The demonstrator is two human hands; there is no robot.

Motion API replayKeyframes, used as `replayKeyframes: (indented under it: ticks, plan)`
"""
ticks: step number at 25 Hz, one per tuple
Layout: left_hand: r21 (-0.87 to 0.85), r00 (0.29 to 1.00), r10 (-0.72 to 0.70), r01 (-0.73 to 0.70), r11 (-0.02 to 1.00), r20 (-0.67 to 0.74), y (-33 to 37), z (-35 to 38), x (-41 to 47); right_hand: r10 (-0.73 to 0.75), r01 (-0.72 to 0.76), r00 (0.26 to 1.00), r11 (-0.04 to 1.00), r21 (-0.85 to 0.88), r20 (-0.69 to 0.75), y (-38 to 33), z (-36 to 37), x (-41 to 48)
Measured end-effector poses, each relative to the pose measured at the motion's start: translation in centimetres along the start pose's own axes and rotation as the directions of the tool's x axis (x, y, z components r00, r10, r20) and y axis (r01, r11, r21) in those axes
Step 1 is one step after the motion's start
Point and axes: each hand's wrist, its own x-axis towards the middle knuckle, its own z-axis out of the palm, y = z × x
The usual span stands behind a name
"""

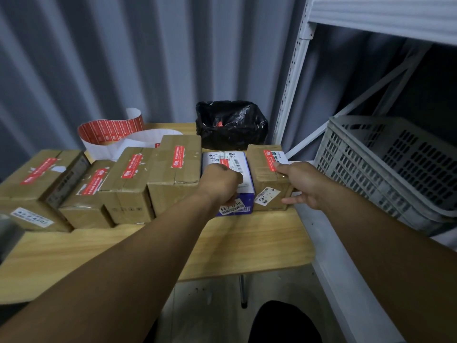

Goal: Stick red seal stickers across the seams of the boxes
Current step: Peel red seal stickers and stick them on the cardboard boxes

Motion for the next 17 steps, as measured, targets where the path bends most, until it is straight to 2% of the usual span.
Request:
replayKeyframes:
  ticks: [5,14,17]
  plan:
    - [-0.094,0.999,0.000,0.004,0.996,0.044,0.1,-0.7,-0.6,0.018,-0.017,1.000,1.000,0.023,-0.014,0.2,0.1,-0.3]
    - [-0.091,0.998,-0.002,0.008,0.996,0.058,0.4,-1.0,-1.4,0.014,-0.014,0.999,1.000,0.002,-0.051,-0.2,0.7,-0.6]
    - [-0.081,0.997,0.056,-0.052,0.995,0.044,0.8,-0.8,-1.4,0.010,-0.011,0.999,1.000,-0.017,-0.034,-0.2,0.6,-0.7]
